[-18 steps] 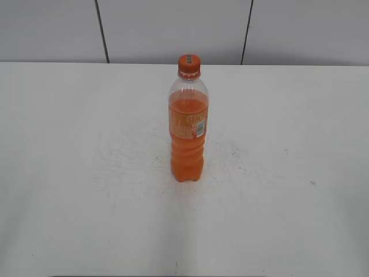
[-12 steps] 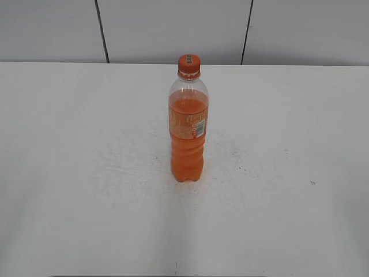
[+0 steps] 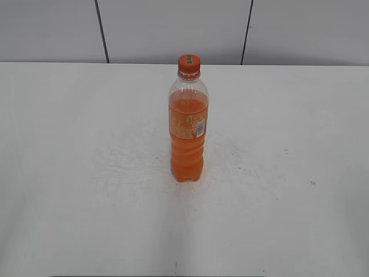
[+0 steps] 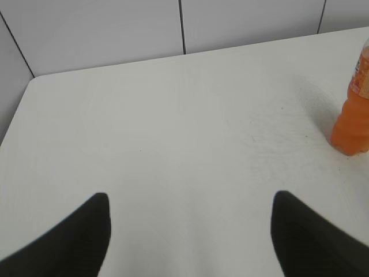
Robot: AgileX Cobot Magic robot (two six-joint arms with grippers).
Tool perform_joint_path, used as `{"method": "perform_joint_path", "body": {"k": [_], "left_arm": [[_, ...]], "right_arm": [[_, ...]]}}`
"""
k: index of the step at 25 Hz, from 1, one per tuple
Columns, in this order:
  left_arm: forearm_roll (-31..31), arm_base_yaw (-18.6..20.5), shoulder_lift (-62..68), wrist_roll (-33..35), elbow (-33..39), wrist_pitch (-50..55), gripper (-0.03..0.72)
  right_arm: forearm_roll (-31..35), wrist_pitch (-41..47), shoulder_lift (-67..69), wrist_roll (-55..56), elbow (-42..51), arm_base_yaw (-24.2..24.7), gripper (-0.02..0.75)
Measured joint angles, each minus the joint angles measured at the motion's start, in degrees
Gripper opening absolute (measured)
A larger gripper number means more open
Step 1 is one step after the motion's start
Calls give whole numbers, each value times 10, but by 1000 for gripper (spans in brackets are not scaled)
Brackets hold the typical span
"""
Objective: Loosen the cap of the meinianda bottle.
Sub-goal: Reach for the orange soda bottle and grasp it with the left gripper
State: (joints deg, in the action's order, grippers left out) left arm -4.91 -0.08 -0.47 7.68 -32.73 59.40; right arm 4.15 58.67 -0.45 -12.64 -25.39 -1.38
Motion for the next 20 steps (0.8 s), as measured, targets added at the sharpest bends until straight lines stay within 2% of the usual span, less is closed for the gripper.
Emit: {"method": "perform_joint_path", "body": {"k": [14,20], "left_arm": [[-10,0,24,0,-15,-16,522],[-35,-7,143,0,-54,-137,522]], "right_arm": [[0,0,0,0,0,0,439],[0,0,0,0,0,0,439]]}}
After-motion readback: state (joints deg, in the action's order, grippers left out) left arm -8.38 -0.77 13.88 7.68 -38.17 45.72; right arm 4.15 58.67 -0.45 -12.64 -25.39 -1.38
